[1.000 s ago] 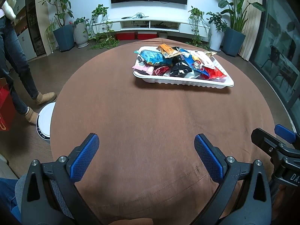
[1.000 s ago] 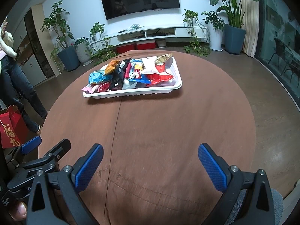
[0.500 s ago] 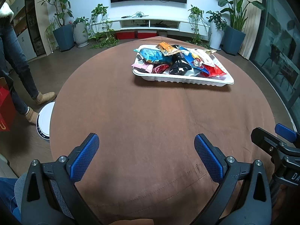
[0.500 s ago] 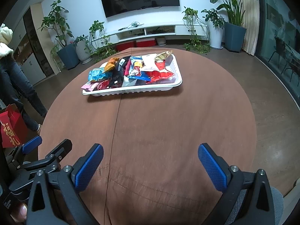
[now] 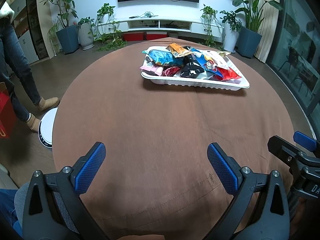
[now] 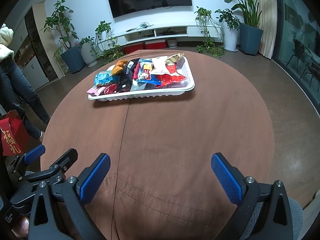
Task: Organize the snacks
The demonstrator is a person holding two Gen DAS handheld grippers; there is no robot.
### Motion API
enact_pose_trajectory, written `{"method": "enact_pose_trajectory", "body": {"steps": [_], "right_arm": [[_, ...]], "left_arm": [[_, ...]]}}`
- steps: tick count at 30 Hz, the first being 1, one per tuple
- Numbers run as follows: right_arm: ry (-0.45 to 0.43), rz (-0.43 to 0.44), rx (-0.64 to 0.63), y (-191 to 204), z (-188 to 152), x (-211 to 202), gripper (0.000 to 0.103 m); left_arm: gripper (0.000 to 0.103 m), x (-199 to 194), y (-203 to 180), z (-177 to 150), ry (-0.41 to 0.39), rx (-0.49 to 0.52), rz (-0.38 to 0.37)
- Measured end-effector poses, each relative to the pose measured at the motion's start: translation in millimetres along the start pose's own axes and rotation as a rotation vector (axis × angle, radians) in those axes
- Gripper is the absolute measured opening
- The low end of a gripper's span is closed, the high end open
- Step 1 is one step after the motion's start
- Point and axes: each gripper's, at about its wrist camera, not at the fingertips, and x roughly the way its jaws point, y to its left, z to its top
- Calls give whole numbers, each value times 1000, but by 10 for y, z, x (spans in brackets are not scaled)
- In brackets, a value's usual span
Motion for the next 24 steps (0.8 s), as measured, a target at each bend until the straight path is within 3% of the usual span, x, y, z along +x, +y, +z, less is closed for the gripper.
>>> {"method": "enact_pose_trajectory", "body": {"steps": [24], "right_arm": [[6,-2,-4,12,-9,-7,103]], "left_arm": [[103,17,-33,7,5,9,-4]]}}
